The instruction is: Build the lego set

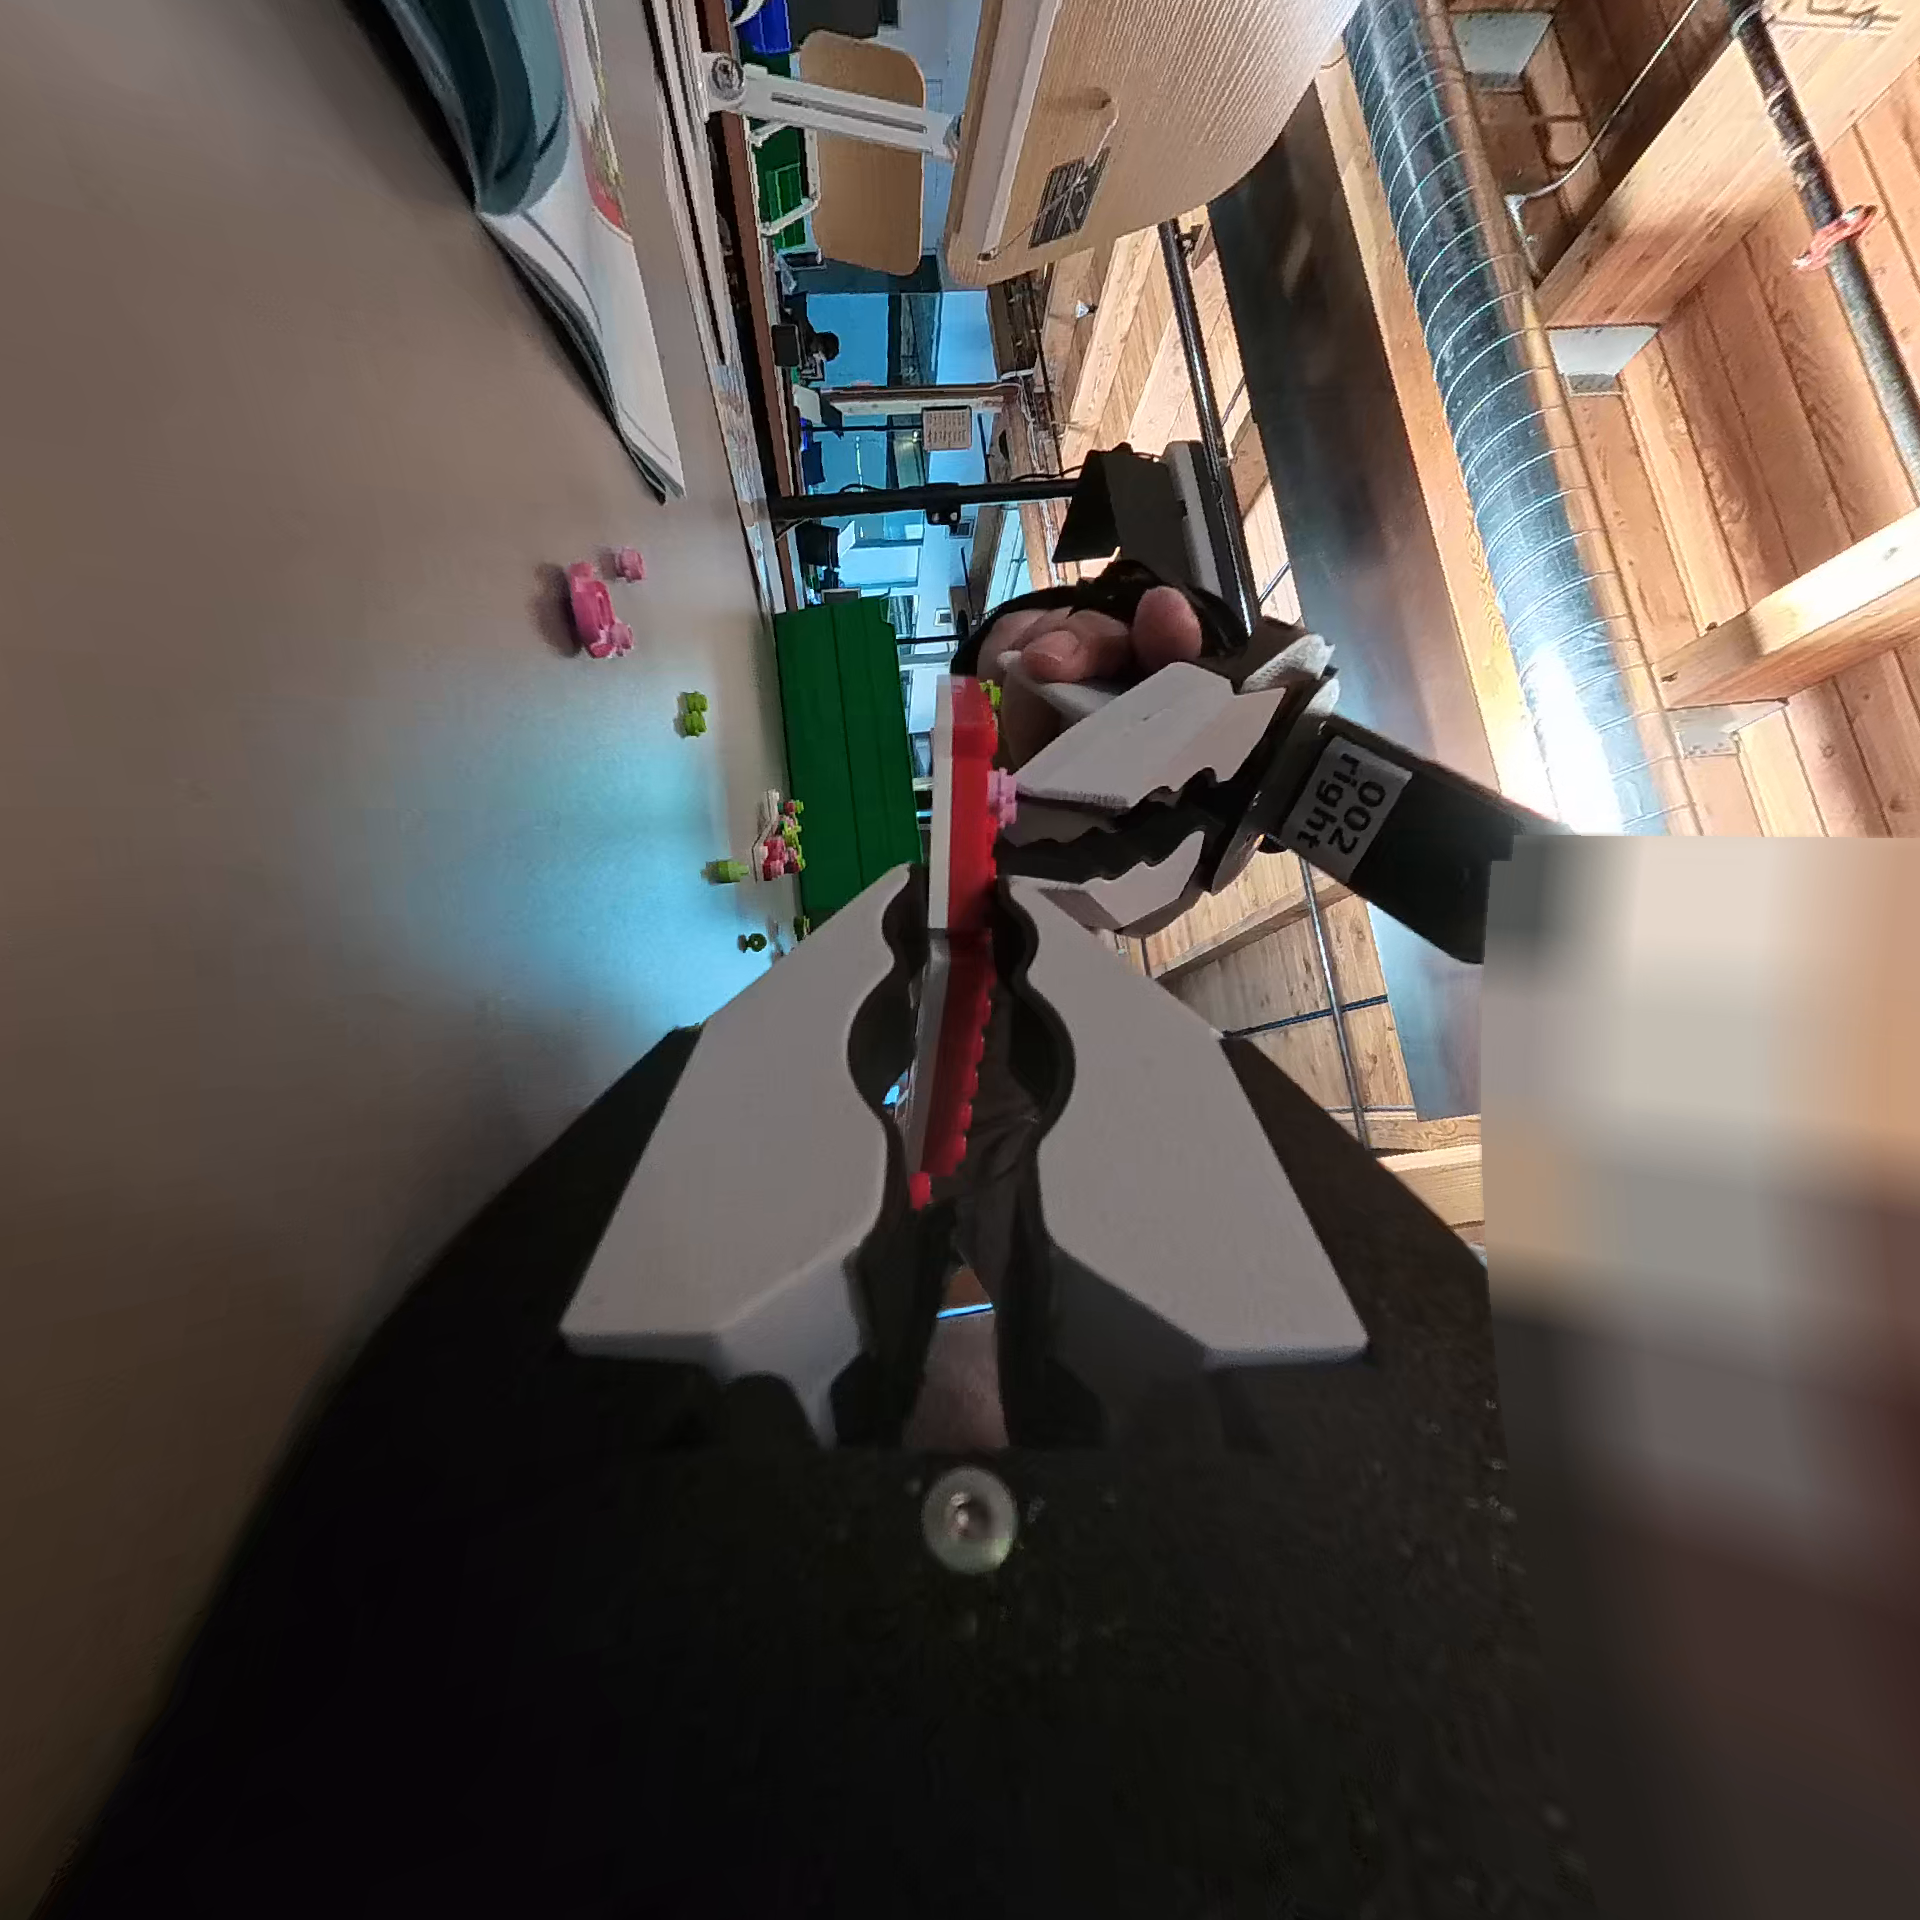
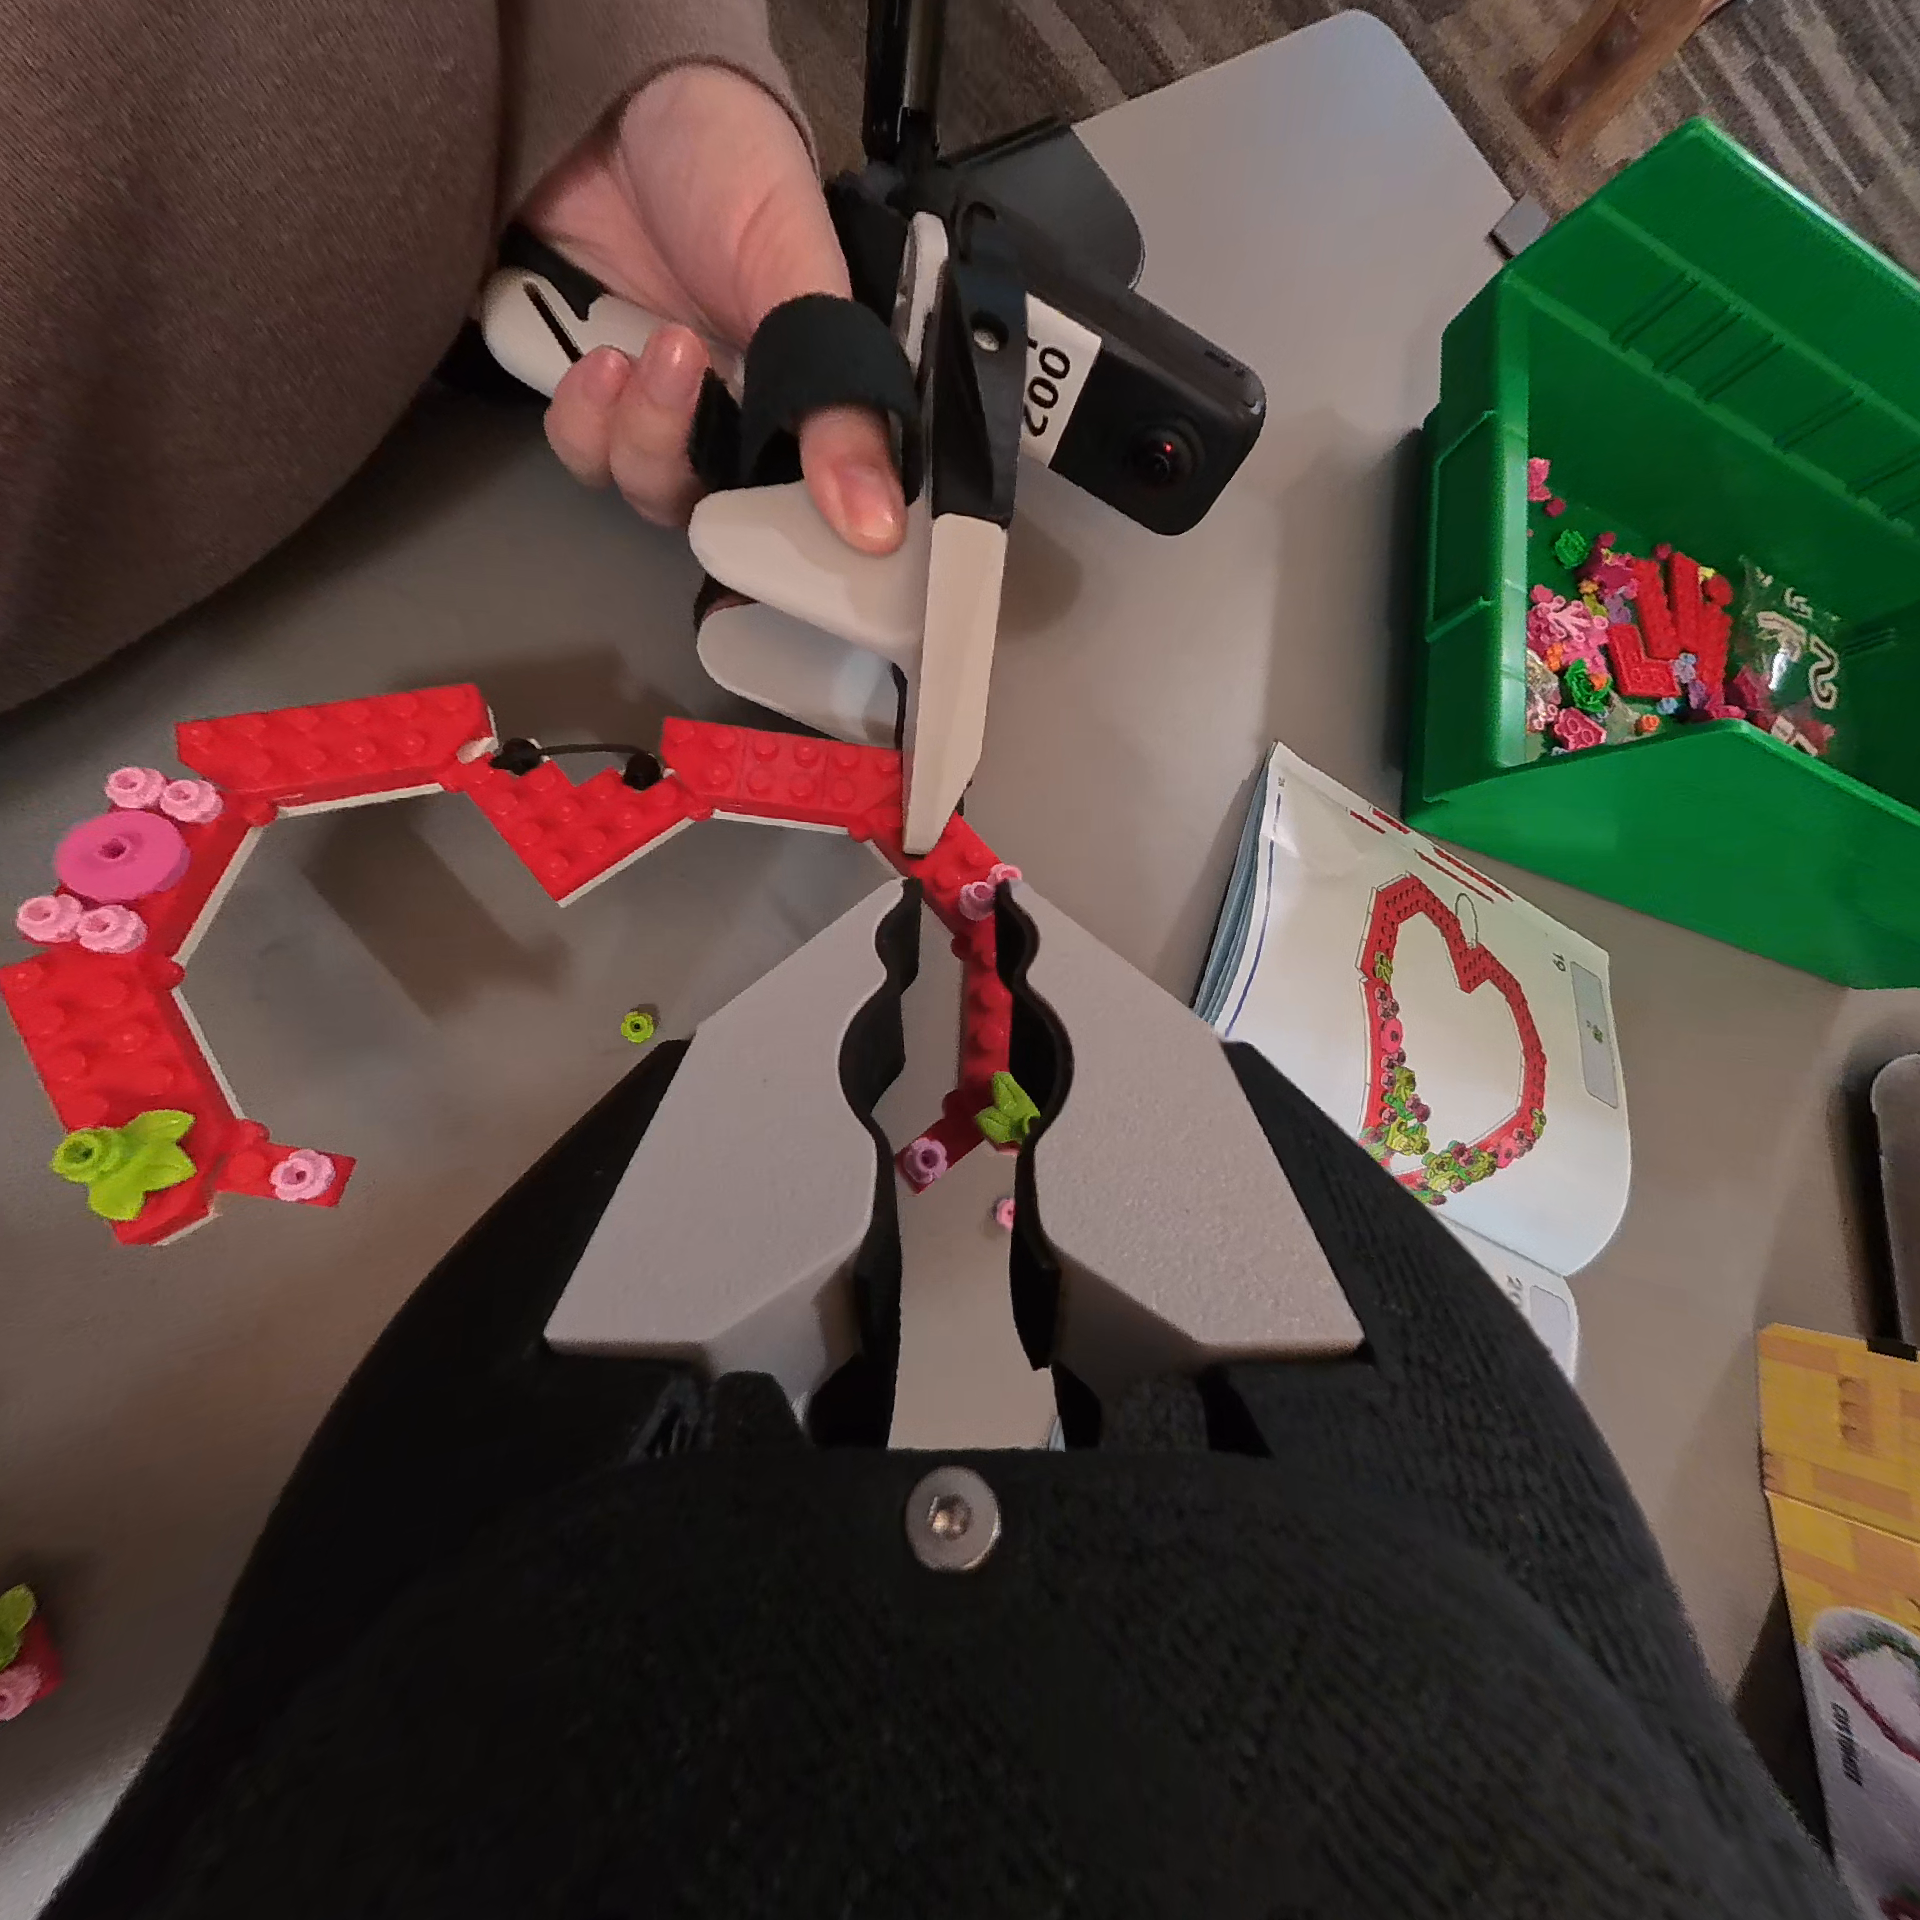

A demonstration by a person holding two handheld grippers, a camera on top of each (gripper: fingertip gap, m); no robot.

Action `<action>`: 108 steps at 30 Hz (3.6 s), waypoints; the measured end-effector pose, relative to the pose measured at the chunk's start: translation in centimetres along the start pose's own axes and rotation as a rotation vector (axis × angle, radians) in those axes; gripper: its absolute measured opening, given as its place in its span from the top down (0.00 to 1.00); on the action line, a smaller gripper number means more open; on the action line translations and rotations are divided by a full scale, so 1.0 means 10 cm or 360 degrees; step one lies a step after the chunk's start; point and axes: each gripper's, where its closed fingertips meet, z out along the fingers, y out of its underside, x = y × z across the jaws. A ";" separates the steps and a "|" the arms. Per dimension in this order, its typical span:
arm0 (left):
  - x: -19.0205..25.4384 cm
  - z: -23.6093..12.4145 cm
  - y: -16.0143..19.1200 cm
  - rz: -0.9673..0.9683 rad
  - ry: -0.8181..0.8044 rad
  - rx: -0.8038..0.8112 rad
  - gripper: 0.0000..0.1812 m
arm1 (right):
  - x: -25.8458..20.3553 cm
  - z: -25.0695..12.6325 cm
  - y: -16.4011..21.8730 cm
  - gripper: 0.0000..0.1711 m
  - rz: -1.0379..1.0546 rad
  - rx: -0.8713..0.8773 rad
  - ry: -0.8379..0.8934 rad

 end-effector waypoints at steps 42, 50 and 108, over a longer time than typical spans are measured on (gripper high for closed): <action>0.12 0.01 -0.01 -0.0183 0.0141 0.0029 0.95 | 0.10 0.03 0.00 0.92 -0.1651 -0.0374 0.0969; 0.11 -0.01 -0.03 -0.0167 0.0128 0.0049 0.96 | 0.13 0.06 0.01 0.94 -0.1538 -0.0399 0.0972; 1.02 0.58 0.00 0.4196 -0.0461 -0.0059 0.94 | 0.27 -2.18 0.67 0.75 -0.0299 -0.0426 0.1720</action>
